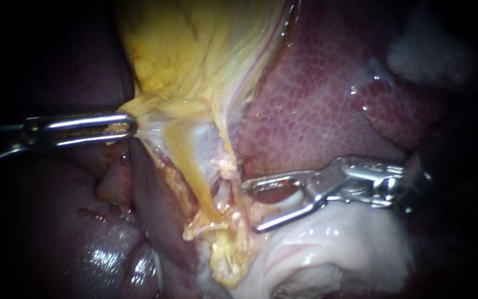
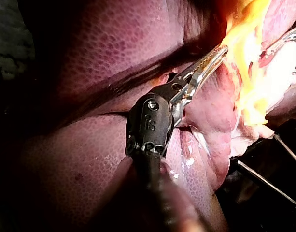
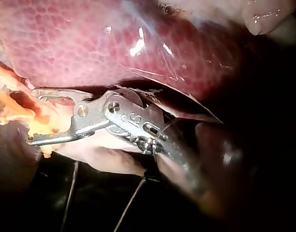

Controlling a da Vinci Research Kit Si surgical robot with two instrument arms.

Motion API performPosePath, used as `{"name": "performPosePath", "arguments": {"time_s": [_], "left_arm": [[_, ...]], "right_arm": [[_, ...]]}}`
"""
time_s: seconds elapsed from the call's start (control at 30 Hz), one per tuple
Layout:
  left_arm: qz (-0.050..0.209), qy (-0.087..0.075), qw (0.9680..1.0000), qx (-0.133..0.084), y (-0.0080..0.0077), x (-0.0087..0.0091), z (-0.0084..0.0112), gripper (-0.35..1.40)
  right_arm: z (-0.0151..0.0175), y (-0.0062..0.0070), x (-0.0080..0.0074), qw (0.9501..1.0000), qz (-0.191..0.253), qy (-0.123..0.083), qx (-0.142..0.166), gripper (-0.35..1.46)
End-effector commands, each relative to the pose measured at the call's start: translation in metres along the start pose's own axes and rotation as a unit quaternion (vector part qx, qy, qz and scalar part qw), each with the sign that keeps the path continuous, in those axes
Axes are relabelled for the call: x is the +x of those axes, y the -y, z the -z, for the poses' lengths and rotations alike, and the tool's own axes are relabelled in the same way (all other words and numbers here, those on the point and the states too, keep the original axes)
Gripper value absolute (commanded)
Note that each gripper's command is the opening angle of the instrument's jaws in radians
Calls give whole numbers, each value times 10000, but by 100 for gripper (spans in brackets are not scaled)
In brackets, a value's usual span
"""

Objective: Going back first clip left tube

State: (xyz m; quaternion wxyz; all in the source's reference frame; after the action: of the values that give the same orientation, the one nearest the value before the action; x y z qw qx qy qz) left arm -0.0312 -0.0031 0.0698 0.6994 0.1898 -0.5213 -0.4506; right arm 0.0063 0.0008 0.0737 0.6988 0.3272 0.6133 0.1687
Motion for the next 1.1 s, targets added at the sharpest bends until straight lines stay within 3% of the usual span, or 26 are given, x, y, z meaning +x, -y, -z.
{"name": "performPosePath", "arguments": {"time_s": [0.03, 0.17, 0.3, 0.47, 0.73, 0.9, 1.1], "left_arm": [[-2, -1, 10000, -1, 0, 1, -1, -35], [-12, -3, 10000, 18, 1, 4, -5, -35], [-23, -4, 10000, 34, 2, 8, -10, -35], [-57, -20, 10000, 69, 4, 19, -23, -35], [-142, -168, 9997, 119, 6, 44, -66, -35], [-141, -203, 9995, 202, 12, 50, -94, -35], [-155, -220, 9994, 219, 13, 51, -105, -35]], "right_arm": [[6, 2, 5, 10000, 40, -1, -40, 60], [30, 10, 27, 9997, 169, -2, -192, 60], [43, 17, 39, 9996, 181, 29, -203, 60], [44, 22, 40, 9996, 203, 41, -195, 60], [44, 22, 40, 9996, 205, 41, -198, 60], [43, 22, 40, 9996, 206, 40, -199, 60], [43, 24, 40, 9996, 206, 40, -198, 60]]}}
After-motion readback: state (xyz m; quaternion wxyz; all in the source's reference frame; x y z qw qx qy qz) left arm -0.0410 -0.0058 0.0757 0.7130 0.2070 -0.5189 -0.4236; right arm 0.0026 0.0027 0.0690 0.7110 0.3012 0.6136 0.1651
